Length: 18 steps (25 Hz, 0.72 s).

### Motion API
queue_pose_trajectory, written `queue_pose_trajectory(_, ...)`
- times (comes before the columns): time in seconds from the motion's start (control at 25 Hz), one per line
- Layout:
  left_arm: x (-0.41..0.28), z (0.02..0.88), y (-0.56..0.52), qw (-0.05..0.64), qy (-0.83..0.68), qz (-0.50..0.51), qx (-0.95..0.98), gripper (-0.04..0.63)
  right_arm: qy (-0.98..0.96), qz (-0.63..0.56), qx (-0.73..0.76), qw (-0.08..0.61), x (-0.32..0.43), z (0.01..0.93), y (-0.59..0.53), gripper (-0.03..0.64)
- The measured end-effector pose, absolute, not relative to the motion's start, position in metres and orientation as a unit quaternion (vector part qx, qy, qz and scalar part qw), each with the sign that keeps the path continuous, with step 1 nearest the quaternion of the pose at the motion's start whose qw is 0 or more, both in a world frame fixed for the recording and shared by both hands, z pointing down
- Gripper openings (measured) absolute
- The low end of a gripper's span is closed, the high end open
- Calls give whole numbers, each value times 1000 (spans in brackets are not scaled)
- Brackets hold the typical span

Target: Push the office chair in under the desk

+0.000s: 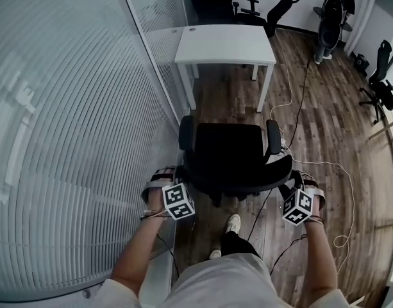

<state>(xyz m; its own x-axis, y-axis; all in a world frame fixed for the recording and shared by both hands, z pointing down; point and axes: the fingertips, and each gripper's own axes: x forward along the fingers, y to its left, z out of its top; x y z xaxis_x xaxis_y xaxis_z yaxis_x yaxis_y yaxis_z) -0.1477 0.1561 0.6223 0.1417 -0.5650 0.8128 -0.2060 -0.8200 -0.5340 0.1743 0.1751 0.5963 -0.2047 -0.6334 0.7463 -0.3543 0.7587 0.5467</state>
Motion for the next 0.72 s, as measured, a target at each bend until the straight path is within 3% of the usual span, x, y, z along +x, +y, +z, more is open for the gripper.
queue_pose_trajectory(0.72,-143,625,83,126,275,-615,-728,204,-778,-134,314,528,179,596,97,195)
